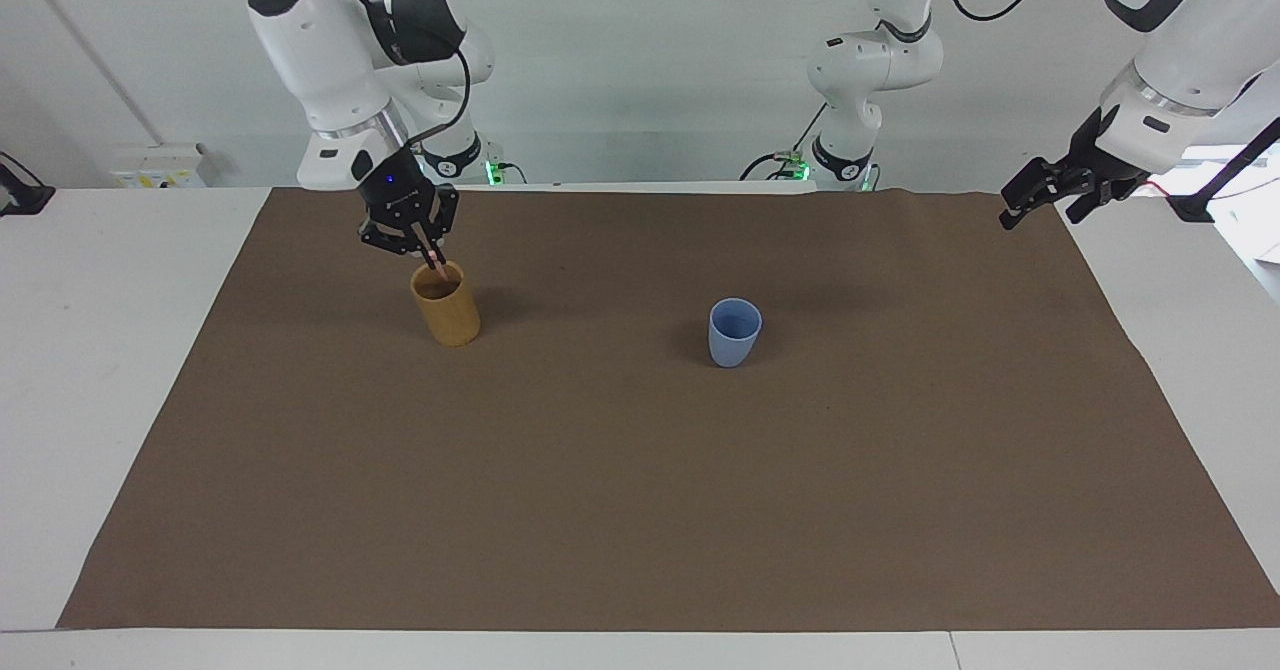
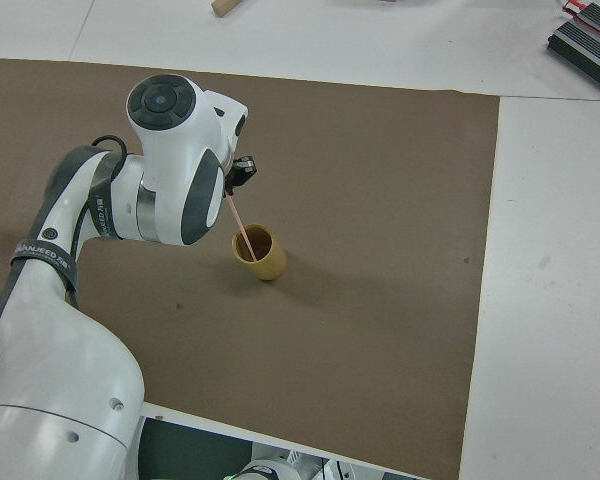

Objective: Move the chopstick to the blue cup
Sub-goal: 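Lift the pink chopstick out of the tan cup with the right gripper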

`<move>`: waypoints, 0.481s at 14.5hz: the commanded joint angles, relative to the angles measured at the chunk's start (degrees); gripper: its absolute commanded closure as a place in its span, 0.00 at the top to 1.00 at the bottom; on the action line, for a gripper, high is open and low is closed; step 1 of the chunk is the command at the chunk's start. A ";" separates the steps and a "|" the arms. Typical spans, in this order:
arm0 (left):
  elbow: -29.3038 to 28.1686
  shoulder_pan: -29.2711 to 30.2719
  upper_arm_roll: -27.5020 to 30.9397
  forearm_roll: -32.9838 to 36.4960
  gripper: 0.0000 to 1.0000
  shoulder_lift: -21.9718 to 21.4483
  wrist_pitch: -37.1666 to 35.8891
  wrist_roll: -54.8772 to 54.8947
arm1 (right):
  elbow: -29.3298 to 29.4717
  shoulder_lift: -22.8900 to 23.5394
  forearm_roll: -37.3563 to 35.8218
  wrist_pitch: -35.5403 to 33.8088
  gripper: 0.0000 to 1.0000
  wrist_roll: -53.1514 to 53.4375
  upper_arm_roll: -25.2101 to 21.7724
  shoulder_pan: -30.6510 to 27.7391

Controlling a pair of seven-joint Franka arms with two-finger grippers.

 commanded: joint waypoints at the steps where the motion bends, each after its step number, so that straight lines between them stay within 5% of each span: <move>1: -0.04 0.11 -0.13 -0.28 1.00 -0.38 -0.83 0.12 | 15.26 5.36 -1.07 -11.92 0.00 5.71 0.24 -0.27; 4: -0.04 0.11 -0.13 -0.28 1.00 -0.38 -0.83 0.12 | 29.35 11.60 -1.07 -19.95 0.00 17.57 1.03 2.45; 7: -0.04 0.11 -0.13 -0.28 1.00 -0.38 -0.83 0.12 | 31.32 12.76 -0.99 -18.56 0.00 30.91 1.12 9.55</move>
